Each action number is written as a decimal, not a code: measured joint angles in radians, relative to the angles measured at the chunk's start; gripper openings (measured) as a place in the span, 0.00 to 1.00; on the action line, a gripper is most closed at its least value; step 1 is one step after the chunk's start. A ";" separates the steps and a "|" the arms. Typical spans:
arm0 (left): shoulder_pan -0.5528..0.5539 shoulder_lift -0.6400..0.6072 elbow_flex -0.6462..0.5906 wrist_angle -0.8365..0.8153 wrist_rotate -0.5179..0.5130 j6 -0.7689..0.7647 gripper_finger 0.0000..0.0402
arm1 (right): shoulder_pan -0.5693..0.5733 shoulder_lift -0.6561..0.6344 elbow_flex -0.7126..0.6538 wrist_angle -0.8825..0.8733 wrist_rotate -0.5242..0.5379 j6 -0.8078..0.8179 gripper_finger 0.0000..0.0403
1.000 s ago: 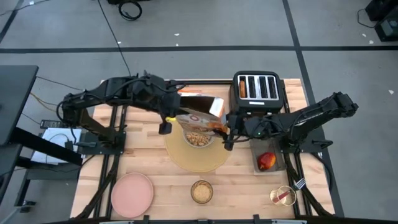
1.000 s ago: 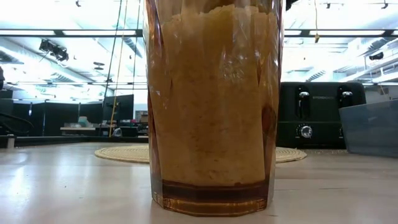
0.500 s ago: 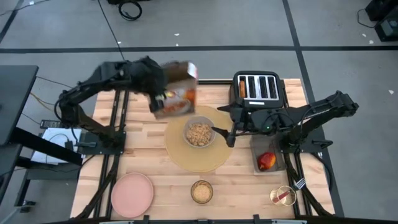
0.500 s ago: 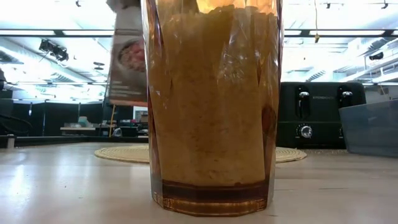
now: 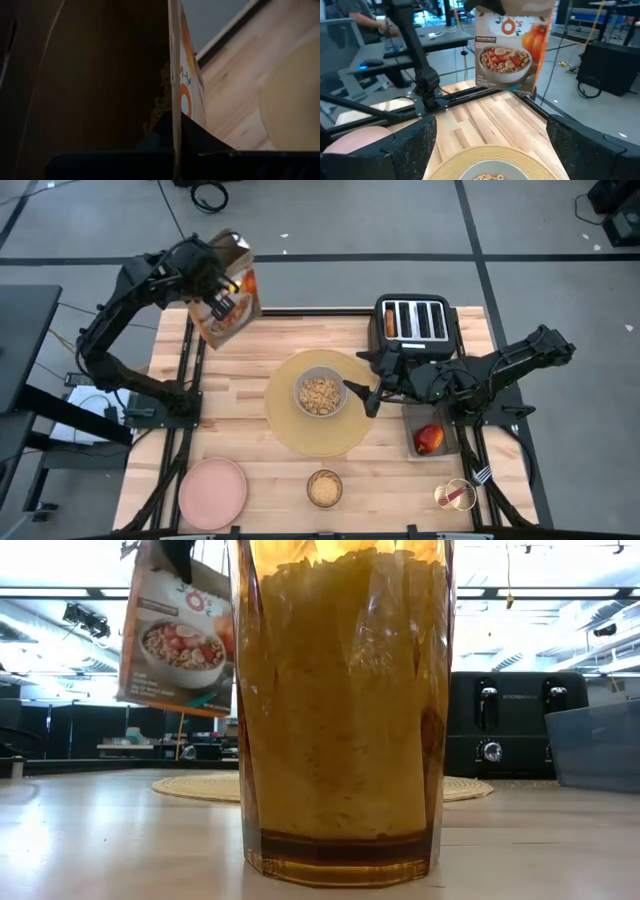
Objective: Arrange a breakfast setting
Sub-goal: Pour the cereal from the brown cereal box into the gray bowl
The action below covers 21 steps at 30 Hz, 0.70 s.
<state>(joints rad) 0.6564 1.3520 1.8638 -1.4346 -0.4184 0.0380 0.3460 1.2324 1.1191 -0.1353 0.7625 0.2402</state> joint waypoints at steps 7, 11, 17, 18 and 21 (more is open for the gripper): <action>0.088 -0.162 -0.374 0.255 0.005 -0.031 0.01 | 0.032 0.000 0.000 0.000 0.053 0.030 0.94; 0.113 -0.228 -0.588 0.371 0.004 -0.031 0.01 | 0.035 0.000 0.000 0.000 0.065 0.063 0.94; 0.115 -0.273 -0.770 0.502 -0.029 -0.048 0.02 | 0.035 0.000 -0.001 0.015 0.066 0.084 0.94; 0.114 -0.270 -0.777 0.508 -0.028 -0.050 0.03 | 0.035 0.000 -0.001 0.020 0.066 0.090 0.94; 0.106 -0.264 -0.783 0.484 -0.020 -0.053 0.07 | 0.035 0.000 -0.001 0.022 0.057 0.115 0.94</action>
<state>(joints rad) 0.7626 1.0880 1.0811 -0.9511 -0.4380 -0.0151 0.3805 1.2324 1.1180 -0.1131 0.8195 0.3555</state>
